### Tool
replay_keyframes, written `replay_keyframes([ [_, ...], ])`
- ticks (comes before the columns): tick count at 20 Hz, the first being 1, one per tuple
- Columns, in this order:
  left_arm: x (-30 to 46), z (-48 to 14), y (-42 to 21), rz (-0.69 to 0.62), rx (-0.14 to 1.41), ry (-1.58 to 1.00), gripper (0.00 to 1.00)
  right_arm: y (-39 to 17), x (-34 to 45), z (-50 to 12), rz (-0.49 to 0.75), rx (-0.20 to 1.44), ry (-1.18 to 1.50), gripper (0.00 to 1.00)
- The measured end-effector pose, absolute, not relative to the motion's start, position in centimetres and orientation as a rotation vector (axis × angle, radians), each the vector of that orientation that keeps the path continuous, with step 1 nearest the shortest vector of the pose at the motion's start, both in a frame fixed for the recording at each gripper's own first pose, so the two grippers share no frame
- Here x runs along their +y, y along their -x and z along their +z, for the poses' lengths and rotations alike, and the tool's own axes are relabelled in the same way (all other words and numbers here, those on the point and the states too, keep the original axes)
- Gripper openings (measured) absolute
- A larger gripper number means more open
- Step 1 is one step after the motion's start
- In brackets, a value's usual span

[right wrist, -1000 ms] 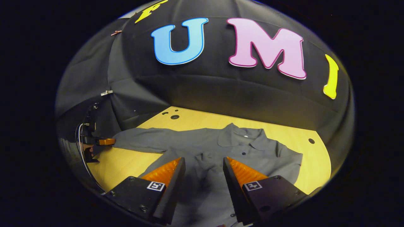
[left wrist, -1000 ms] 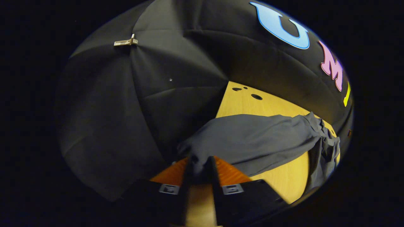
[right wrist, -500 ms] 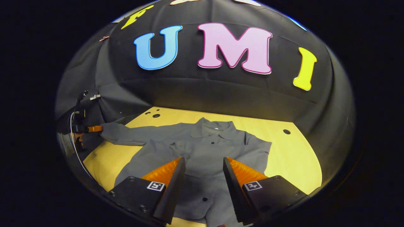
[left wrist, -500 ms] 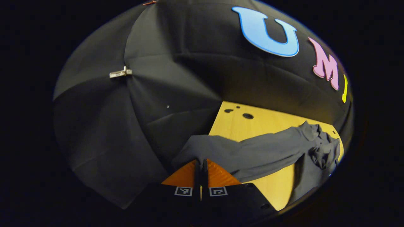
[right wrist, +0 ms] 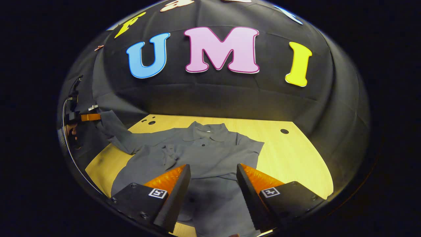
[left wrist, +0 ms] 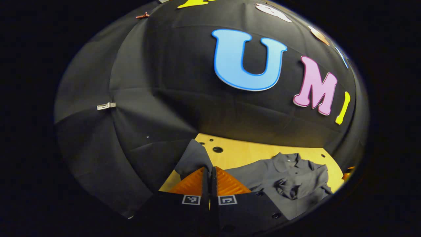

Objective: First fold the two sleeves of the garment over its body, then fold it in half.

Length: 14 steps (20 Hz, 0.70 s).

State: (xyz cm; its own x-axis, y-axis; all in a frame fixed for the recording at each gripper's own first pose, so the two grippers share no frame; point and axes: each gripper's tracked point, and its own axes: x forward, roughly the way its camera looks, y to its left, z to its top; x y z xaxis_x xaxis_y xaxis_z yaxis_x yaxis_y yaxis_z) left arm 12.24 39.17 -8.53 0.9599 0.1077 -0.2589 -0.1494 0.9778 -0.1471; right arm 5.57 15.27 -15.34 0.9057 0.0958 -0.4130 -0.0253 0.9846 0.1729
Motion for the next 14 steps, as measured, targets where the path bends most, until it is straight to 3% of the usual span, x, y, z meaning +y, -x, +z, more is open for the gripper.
replay_keyframes([
  [7, 26.3, -4.6, -12.5, -0.008, 0.232, 0.120, 0.05, -4.5, 10.7, -17.0, 0.024, 0.430, -0.203, 0.91],
  [14, 12.1, -6.3, -14.9, -0.179, 0.289, 0.098, 0.05, -3.0, 5.5, -19.4, -0.016, 0.446, -0.205, 0.91],
])
